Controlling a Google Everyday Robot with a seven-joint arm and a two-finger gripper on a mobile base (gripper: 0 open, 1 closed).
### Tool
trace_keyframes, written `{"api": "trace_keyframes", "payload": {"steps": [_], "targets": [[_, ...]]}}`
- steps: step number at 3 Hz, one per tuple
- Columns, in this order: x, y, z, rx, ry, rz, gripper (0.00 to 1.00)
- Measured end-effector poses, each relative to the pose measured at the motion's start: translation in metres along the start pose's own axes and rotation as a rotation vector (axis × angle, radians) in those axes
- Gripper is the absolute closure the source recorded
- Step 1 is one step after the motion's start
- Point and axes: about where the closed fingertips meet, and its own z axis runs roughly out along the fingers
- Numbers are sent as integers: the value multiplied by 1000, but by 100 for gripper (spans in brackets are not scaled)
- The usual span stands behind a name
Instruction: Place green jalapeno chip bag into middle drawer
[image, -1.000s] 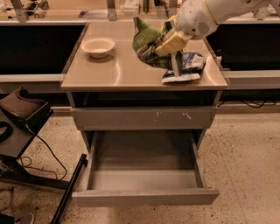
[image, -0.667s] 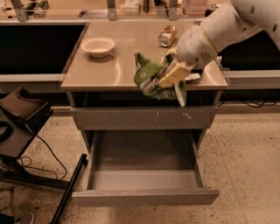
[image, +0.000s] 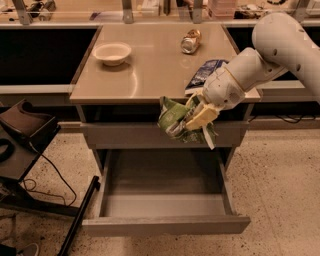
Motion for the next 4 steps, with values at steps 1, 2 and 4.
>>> {"api": "trace_keyframes", "payload": {"steps": [1, 2, 4], "targets": [[24, 14, 3, 86, 62, 56, 100], [84, 33, 37, 160, 116, 178, 100], [200, 42, 165, 99, 74, 385, 100]]}}
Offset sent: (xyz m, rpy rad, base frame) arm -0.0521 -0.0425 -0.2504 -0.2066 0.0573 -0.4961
